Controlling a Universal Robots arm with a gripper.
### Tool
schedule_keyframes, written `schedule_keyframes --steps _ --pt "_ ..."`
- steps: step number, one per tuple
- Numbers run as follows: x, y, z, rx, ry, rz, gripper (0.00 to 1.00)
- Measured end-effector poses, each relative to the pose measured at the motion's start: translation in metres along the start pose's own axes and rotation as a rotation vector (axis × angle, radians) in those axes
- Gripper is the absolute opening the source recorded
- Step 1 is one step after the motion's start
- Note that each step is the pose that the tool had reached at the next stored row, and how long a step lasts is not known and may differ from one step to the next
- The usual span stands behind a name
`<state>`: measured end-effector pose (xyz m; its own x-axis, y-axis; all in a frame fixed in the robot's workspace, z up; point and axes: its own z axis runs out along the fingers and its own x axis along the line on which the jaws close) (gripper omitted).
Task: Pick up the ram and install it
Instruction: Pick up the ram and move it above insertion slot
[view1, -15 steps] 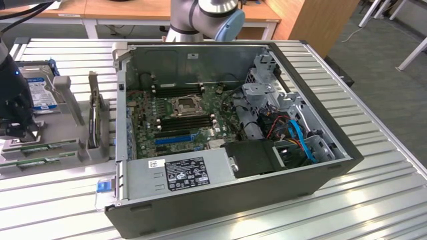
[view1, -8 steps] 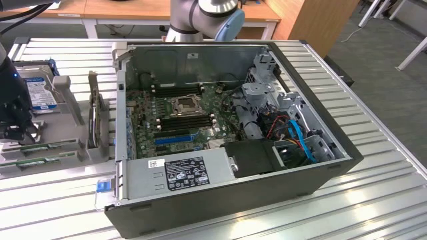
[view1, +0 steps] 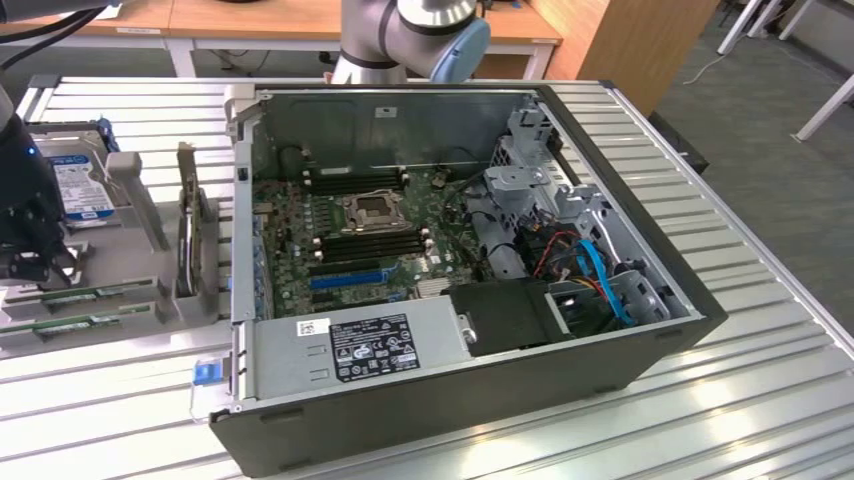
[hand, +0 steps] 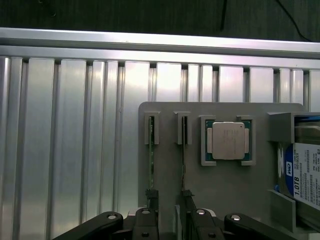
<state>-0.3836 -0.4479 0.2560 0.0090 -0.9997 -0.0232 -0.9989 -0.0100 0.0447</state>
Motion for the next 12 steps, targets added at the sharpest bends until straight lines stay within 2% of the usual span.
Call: schedule_keyframes --steps 12 --pt "0.0001 -0.0004 0.0072 0.0000 0.0000 0.000 0.31"
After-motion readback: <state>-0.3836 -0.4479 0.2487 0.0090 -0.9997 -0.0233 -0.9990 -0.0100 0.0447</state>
